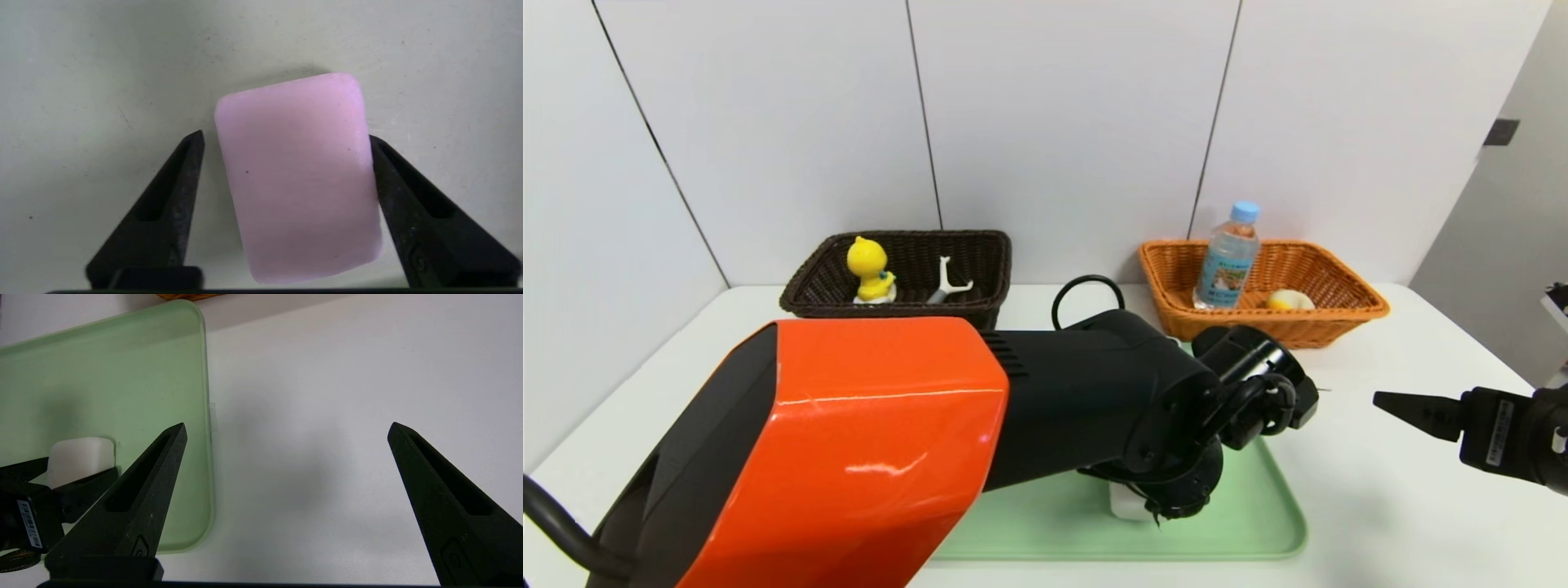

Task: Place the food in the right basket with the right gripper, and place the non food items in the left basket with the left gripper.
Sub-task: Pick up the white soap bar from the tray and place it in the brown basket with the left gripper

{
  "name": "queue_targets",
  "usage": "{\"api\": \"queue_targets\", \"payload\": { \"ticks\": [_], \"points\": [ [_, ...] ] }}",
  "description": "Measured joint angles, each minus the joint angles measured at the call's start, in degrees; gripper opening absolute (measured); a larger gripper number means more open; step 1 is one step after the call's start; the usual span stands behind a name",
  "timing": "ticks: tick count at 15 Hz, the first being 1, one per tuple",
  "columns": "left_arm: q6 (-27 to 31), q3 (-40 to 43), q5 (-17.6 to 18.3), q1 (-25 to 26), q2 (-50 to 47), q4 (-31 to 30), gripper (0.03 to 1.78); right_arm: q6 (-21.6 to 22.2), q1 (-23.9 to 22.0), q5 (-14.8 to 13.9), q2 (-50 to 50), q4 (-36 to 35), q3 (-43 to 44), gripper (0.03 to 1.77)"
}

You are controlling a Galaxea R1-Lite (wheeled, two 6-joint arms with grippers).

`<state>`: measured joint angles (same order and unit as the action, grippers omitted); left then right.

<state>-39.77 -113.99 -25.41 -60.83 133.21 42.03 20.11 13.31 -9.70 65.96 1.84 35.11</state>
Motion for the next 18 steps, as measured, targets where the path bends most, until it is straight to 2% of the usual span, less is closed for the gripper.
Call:
{"api": "queue_targets", "payload": {
  "ticks": [2, 3, 10, 18],
  "points": [
    [0.0, 0.0, 0.1, 0.0, 0.1, -0.4, 1.04, 0.0, 0.0, 0.0, 0.0, 0.0, 0.0, 1.7],
    [0.0, 0.0, 0.1, 0.0, 0.1, -0.6, 1.0, 0.0, 0.0, 0.0, 0.1, 0.0, 0.0, 1.7],
    [0.0, 0.0, 0.4, 0.1, -0.5, -0.6, 0.98, 0.1, 0.0, 0.1, 0.0, 0.0, -0.3, 1.7],
    [2.5, 0.0, 2.0, 3.0, -8.1, -0.3, 0.97, 0.1, -0.1, 0.0, 0.0, 0.0, -0.2, 1.7]
  ]
}}
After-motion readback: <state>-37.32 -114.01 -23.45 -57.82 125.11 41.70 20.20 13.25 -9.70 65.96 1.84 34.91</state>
